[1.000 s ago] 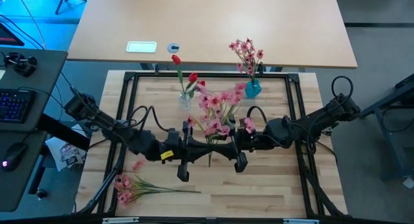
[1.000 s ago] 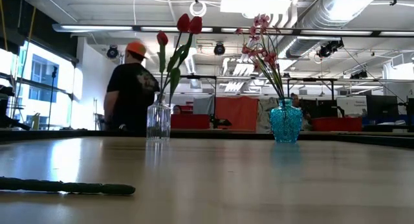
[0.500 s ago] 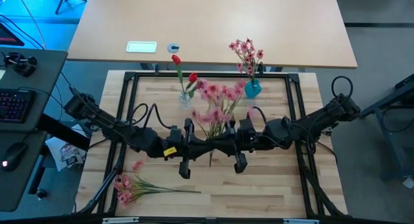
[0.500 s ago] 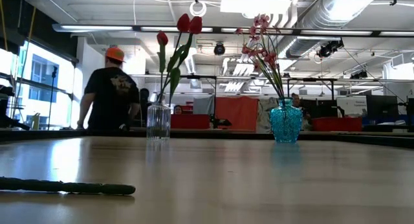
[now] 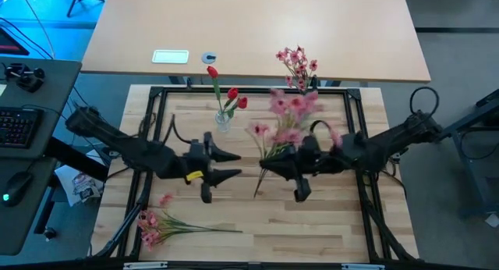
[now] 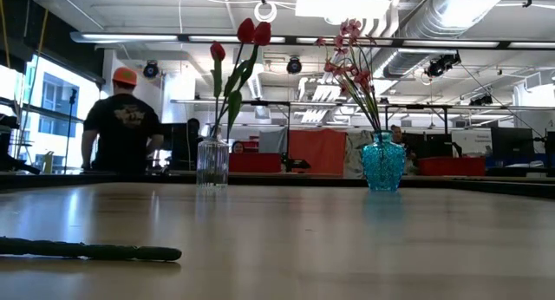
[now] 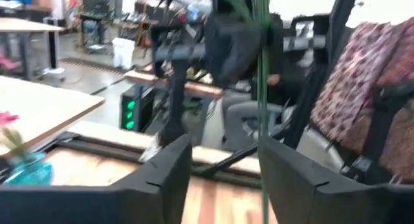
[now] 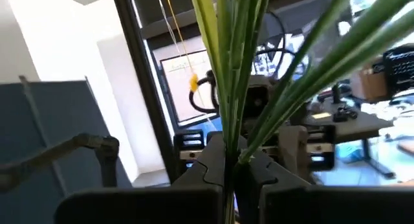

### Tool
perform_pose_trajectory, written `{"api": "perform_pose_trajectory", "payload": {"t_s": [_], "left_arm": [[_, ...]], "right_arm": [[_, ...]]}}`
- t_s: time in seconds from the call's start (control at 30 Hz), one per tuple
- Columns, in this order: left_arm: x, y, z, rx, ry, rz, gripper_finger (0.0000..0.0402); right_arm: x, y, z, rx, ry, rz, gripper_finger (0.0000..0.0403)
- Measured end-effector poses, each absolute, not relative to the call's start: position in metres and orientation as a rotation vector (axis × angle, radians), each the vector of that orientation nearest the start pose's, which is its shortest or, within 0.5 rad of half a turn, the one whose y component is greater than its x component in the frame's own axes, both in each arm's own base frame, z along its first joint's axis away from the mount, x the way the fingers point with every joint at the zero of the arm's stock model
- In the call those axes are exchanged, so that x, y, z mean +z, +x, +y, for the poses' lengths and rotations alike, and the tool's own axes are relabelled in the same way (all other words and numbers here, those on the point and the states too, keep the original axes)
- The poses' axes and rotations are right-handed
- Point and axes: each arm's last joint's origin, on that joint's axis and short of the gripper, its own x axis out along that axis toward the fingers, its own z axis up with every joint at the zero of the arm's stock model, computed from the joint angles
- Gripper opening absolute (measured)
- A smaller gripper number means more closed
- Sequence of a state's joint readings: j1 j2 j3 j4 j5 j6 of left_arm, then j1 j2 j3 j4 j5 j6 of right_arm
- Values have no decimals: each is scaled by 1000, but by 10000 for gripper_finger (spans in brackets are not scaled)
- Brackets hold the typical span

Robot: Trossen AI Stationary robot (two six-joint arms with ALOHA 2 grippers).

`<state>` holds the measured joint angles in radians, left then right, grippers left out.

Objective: Sort flowers into vase by color
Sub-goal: Put the top pink flowers into the blue vase

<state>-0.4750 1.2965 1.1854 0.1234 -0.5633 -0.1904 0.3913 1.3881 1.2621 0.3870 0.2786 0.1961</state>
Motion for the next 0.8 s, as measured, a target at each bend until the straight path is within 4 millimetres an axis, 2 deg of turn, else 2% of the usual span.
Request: {"api": "perform_pose_trajectory", "payload": {"t_s": [0.2, 0.37, 0.47, 0.63, 0.73, 0.8], "left_arm": [[397, 231, -108, 129, -181, 78, 186], [370, 217, -113, 156, -219, 98, 184], [350, 214, -117, 172, -275, 69, 184], [323, 213, -121, 163, -369, 6, 183], [319, 213, -120, 160, -389, -28, 183], [320, 214, -118, 164, -397, -50, 183]], "right_arm": [[431, 257, 96, 24, 195, -134, 1], [421, 223, 95, -173, 127, 59, 1], [394, 210, 95, -247, 182, 141, 0], [323, 186, 91, -334, 345, 190, 0], [295, 171, 76, -407, 423, 136, 0], [284, 162, 62, -475, 430, 81, 0]]}}
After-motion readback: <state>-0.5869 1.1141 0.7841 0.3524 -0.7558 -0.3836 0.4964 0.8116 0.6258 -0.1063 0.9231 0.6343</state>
